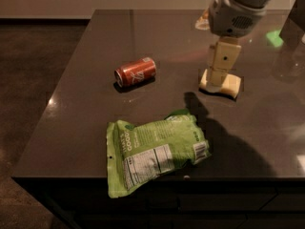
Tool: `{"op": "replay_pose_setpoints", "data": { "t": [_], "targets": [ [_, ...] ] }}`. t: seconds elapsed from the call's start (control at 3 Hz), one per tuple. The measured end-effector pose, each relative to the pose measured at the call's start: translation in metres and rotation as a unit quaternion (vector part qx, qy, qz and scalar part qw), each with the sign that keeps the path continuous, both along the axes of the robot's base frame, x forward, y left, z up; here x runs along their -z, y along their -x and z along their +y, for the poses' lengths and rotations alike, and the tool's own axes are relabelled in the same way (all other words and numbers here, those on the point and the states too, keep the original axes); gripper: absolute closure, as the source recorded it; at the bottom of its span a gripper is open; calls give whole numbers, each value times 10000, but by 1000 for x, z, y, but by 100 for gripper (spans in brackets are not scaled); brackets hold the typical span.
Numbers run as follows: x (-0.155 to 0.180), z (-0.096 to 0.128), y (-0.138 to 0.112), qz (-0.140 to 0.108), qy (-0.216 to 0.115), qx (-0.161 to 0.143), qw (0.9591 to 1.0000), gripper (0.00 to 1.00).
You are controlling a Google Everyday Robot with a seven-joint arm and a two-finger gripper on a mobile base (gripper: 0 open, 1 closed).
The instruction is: Place coke can upright
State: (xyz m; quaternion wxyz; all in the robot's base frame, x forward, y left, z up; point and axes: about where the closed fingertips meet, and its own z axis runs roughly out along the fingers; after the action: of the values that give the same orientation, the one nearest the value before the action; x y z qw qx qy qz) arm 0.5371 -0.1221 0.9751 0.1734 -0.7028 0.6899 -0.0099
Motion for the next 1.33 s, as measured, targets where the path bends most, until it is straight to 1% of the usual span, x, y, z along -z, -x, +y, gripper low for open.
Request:
{"op": "replay_pose_setpoints", "data": {
  "t": [0.33, 0.67, 1.0, 1.33],
  "targets": [
    [6, 32, -21, -50, -15, -383, 9993, 0],
    [13, 65, -43, -86, 4, -787, 9969, 0],
    [26, 94, -60, -7, 76, -1186, 9929, 0],
    [52, 131, -79, 174, 241, -1738, 9843, 0]
  ]
}}
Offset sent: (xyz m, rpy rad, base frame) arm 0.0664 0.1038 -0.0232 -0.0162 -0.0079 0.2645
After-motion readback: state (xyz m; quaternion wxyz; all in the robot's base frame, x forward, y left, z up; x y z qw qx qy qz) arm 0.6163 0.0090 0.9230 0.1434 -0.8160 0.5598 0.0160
